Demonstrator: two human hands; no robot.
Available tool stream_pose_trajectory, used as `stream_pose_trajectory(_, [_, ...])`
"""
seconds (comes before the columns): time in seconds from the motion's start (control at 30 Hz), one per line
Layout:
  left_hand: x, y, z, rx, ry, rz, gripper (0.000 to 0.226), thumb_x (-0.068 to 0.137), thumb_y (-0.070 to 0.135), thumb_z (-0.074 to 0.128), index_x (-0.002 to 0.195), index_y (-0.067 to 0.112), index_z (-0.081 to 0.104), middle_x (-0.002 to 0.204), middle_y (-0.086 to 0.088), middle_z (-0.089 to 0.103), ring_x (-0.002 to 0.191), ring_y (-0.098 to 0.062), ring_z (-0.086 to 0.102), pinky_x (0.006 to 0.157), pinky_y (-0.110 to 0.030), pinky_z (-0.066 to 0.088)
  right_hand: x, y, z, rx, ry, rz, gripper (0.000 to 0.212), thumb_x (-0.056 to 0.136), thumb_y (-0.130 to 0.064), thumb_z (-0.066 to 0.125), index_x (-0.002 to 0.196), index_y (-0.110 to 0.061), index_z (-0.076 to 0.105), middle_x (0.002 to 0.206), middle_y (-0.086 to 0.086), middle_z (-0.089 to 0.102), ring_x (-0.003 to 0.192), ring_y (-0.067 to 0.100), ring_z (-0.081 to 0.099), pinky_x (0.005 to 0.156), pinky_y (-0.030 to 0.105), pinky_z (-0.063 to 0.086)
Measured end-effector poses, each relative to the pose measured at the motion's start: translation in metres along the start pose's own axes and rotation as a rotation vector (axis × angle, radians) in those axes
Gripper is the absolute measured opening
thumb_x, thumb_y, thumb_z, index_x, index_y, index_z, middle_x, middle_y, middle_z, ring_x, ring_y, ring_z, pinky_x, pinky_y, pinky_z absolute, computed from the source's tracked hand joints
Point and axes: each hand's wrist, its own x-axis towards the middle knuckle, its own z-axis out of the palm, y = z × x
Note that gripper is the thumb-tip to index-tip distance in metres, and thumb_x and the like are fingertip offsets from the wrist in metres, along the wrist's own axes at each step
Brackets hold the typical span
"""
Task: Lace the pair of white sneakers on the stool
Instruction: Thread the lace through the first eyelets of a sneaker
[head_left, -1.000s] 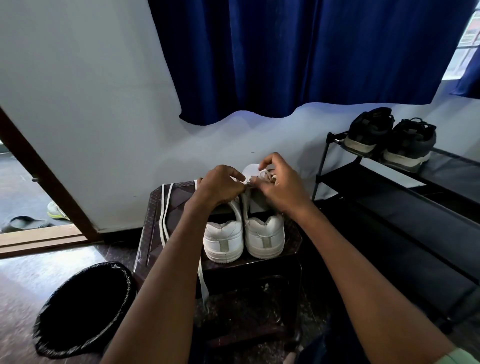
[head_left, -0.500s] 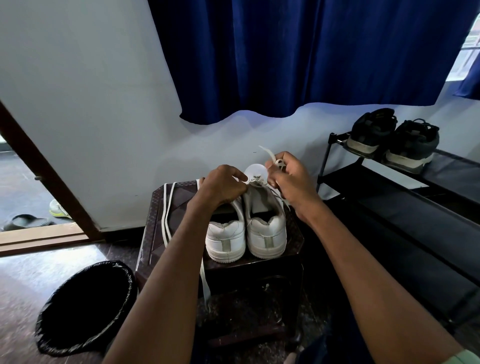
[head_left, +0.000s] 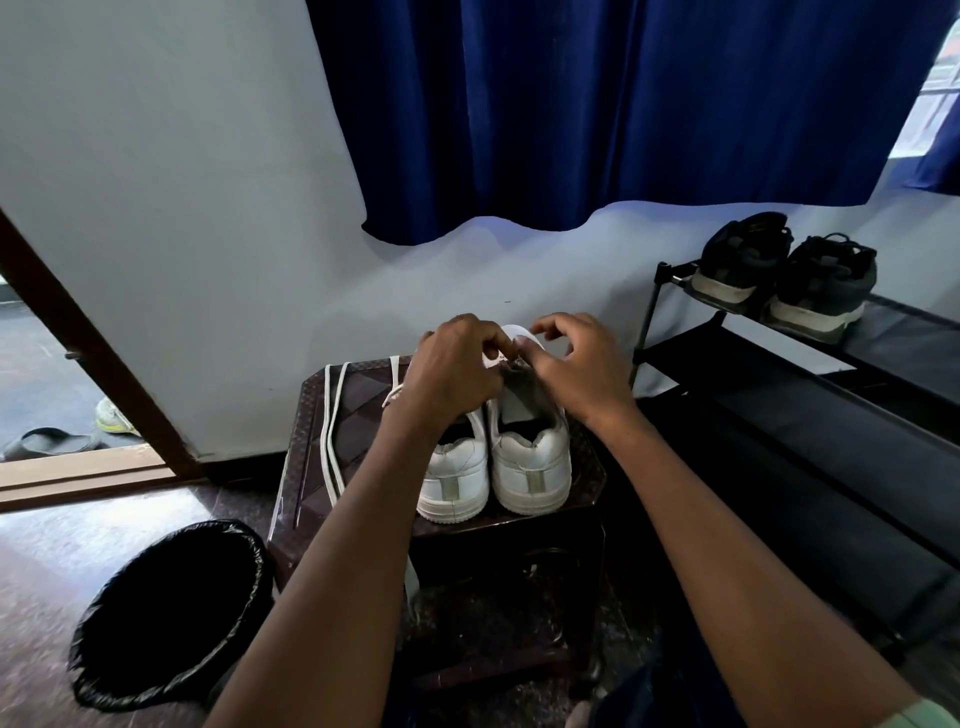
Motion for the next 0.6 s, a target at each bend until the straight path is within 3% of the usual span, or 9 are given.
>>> stream_pose_trajectory(0.07, [0.000,0.006,0.003,0.130,0.002,0.030,0.030,0.076,0.019,0.076,0.101,0.035,0.078,0.101,0.005,0.065,0.091,-0.020,0.064,0.090,-0.040,0.049,0.001,-0.001,0.003,0.170,-0.115,0.062,0.020,0.083,-0.035,0.081,0.100,-0.025,0.075,0.097,-0.010,0.072,0.085,0.002,0.063,0.074,0.022,0.044])
stream_pose_trajectory(0.13, [-0.001,0.008,0.005,0.213,0.014,0.031,0.025,0.081,0.025,0.075,0.102,0.036,0.079,0.107,0.004,0.064,0.095,-0.023,0.065,0.094,-0.038,0.045,0.003,0.006,0.005,0.255,-0.169,0.144,0.013,0.086,-0.016,0.075,0.095,-0.023,0.077,0.091,-0.008,0.076,0.086,0.006,0.069,0.076,0.024,0.051])
stream_pose_trajectory(0.27, [0.000,0.006,0.005,0.218,0.008,0.030,0.013,0.087,0.035,0.077,0.100,0.035,0.079,0.111,0.005,0.062,0.104,-0.021,0.063,0.093,-0.036,0.038,0.003,0.014,-0.002,0.481,-0.193,0.294,0.037,0.089,0.014,0.057,0.090,-0.017,0.077,0.094,0.009,0.078,0.088,0.018,0.071,0.071,0.026,0.058])
stream_pose_trajectory(0.43, [0.003,0.014,0.010,0.302,-0.128,0.193,0.029,0.085,0.026,0.072,0.113,0.032,0.073,0.120,0.007,0.067,0.118,-0.022,0.054,0.094,-0.036,0.032,-0.002,0.010,-0.002,0.518,-0.201,0.266,0.031,0.086,0.016,0.061,0.096,-0.008,0.077,0.093,0.014,0.076,0.080,0.018,0.071,0.073,0.034,0.062])
stream_pose_trajectory(0.6, [0.004,0.015,0.022,0.300,0.023,0.065,0.017,0.096,0.039,0.059,0.103,0.030,0.072,0.101,0.000,0.074,0.110,-0.024,0.058,0.090,-0.038,0.028,0.000,0.012,-0.001,0.507,-0.203,0.267,0.038,0.088,0.018,0.054,0.093,-0.011,0.077,0.089,0.010,0.076,0.078,0.014,0.072,0.070,0.028,0.061])
